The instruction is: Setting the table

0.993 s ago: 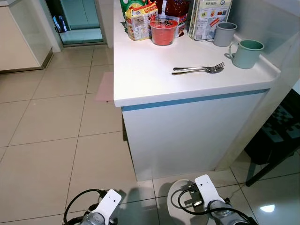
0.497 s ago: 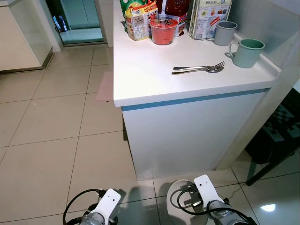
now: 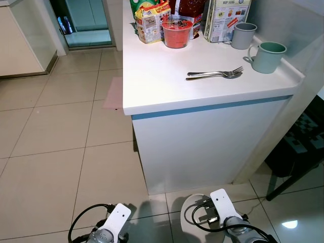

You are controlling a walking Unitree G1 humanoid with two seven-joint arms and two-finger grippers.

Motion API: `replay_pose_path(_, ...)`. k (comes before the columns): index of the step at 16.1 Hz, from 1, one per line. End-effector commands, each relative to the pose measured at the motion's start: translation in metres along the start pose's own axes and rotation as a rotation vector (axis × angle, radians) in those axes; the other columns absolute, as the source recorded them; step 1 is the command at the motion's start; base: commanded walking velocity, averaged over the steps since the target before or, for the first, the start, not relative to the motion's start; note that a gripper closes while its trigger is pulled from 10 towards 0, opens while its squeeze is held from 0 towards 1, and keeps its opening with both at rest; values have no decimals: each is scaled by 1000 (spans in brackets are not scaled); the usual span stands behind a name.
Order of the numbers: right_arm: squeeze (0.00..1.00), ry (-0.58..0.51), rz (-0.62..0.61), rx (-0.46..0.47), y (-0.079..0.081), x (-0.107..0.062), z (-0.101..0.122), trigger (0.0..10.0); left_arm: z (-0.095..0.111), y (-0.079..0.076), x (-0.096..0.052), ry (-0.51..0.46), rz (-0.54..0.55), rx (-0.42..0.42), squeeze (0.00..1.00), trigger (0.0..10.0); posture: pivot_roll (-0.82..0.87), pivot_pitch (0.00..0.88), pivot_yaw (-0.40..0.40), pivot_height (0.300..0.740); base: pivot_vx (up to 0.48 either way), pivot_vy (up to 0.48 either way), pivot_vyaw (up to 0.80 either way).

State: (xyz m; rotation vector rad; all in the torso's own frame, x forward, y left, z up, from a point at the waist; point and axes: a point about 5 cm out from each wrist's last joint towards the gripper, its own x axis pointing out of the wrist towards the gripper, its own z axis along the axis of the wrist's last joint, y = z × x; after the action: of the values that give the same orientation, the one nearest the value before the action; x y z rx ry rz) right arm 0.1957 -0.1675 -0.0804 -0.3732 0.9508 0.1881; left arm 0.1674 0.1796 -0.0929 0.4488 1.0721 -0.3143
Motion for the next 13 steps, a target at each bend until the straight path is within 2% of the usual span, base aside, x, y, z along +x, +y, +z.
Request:
replay_pose_path(1, 0, 57, 10, -10, 2, -2, -14, 0, -3, 0, 0, 8, 1, -3, 0, 10000, 75, 0, 26, 740, 0, 0, 0)
replay_pose_path(9, 0, 52, 15, -15, 1, -2, -12, 0, -1, 1, 0, 7, 3, 13, 0, 10000, 75, 0, 25, 740, 0, 0, 0)
replay_pose_path(13, 0, -6, 13, 3, 1, -2, -8, 0, 9, 0, -1, -124, 11, -44, 0, 10000, 75, 0, 20, 740, 0, 0, 0)
